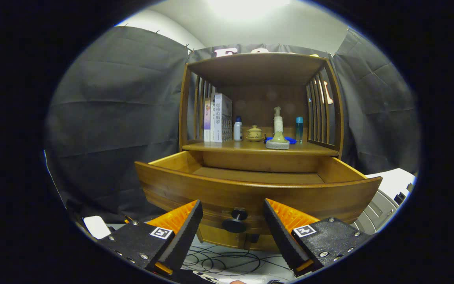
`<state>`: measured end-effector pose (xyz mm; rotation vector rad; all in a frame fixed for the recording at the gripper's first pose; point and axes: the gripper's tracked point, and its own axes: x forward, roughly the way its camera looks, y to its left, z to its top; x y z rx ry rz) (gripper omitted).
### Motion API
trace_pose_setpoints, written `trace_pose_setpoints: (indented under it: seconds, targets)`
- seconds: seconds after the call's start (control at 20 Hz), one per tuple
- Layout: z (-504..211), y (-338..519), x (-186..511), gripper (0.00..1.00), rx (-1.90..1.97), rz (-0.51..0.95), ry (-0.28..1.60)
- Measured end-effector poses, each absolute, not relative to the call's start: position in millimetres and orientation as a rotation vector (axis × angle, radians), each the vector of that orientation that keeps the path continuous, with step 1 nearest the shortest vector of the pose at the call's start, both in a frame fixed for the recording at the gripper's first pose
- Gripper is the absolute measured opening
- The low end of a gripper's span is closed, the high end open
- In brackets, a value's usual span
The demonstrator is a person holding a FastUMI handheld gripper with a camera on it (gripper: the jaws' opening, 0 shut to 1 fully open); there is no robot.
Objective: Pull open the drawer, take out the items inside it, and place them on the countertop above the cabinet.
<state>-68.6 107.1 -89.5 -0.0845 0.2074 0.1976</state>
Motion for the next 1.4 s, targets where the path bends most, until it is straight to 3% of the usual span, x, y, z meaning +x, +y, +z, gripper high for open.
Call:
trace_pose_setpoints:
  seconds: [1.4]
  targets:
    - [-108.8, 105.1, 0.8, 0.93, 0.016, 0.012, 0.26]
